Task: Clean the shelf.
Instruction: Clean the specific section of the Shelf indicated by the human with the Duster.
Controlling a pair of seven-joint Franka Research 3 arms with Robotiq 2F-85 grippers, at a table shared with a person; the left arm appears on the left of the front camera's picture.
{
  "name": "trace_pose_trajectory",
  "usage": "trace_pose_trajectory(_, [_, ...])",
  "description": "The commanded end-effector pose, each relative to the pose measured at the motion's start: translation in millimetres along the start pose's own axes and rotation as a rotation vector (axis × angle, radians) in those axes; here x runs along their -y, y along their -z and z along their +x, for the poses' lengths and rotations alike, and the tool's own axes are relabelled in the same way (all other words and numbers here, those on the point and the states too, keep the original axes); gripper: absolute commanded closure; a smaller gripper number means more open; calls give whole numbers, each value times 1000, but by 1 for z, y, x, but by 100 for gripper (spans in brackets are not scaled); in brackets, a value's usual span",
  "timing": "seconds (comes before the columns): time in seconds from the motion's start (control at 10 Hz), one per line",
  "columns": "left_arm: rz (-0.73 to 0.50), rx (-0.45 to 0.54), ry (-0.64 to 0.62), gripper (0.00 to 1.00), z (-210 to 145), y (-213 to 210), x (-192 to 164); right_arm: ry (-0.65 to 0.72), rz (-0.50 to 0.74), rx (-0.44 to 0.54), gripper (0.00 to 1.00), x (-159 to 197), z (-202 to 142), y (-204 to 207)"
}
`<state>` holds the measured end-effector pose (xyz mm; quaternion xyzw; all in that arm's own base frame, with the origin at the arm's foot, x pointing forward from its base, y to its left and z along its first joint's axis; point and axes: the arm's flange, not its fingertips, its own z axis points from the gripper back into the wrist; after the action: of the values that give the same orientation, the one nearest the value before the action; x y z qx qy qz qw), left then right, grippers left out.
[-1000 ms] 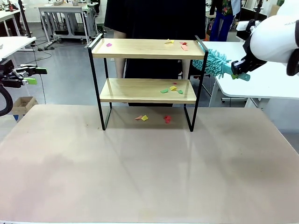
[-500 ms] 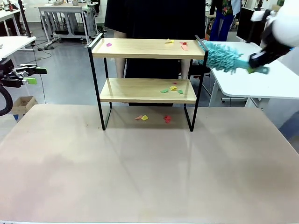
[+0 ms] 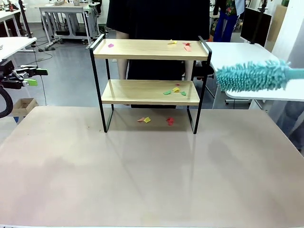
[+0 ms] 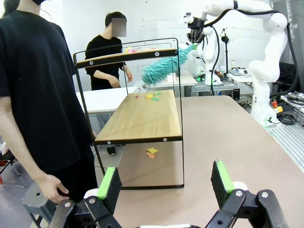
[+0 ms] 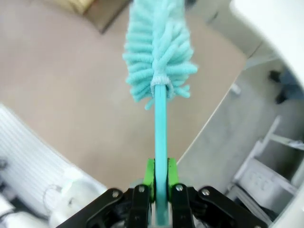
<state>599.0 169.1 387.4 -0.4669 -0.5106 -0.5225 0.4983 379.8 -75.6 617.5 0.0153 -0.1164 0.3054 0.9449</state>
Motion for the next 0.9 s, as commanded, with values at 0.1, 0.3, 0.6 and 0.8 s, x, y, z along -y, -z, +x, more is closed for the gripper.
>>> trace_pose_trajectory(0.1, [-3,-2,9,0,2,0,1,-259,132,-176,87,-17,-28,-14])
trace_pose_trajectory(0.3, [-3,-2,9,0,2,0,1,-397,235,-251,87,-45,-45,-6])
trace_pose_trajectory(0.6, [-3,-2,9,0,2,0,1,-587,363,-296,87,-94,-49,18])
trace_pose_trajectory(0.8, [-3,-2,9,0,2,0,1,-665,375,-303,87,-113,-43,29])
